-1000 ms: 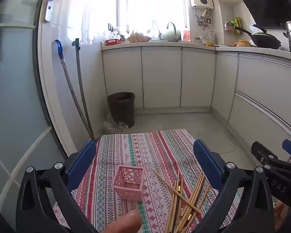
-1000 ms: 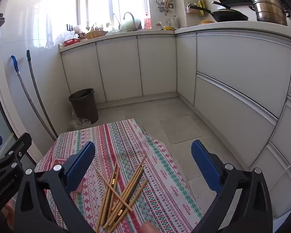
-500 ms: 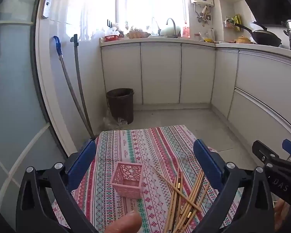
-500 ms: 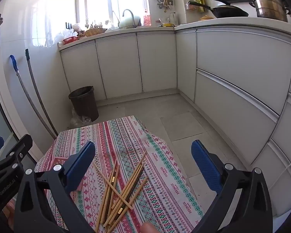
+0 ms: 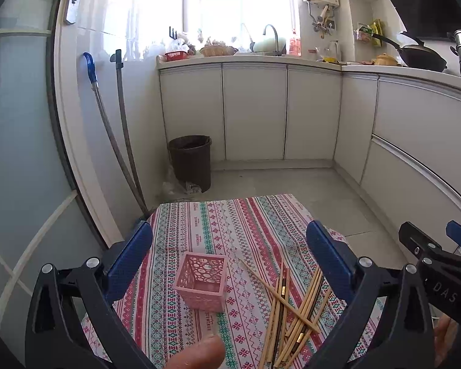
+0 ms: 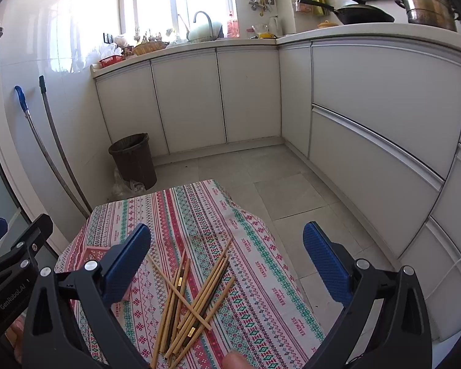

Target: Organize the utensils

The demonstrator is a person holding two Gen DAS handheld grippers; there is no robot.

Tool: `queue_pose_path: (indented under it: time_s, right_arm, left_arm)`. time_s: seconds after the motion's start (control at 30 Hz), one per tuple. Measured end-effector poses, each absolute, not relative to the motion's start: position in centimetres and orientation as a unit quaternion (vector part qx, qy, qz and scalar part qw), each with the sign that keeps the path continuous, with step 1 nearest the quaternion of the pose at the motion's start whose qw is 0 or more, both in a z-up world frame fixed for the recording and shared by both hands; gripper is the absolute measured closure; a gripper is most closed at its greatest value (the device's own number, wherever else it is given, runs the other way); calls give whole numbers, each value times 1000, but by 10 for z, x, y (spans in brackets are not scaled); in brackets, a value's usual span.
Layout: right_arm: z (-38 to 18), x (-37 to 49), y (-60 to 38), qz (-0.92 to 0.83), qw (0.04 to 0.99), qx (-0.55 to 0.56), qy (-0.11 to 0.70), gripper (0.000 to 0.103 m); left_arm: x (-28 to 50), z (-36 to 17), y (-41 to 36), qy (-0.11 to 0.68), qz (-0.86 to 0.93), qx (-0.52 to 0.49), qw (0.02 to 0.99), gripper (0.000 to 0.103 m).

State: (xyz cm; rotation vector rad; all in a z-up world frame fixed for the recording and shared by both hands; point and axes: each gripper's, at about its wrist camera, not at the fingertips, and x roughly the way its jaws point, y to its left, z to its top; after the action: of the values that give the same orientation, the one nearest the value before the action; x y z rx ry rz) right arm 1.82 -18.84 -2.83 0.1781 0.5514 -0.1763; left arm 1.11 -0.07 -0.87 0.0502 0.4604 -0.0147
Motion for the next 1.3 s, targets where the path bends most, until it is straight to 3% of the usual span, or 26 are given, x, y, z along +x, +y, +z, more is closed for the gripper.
queue_pose_path:
  time_s: [1.3]
  right_arm:
    - [-29,19,-189,-79,951,89,285,6]
  left_arm:
    - [16,-15,1,239,1,22,971,7]
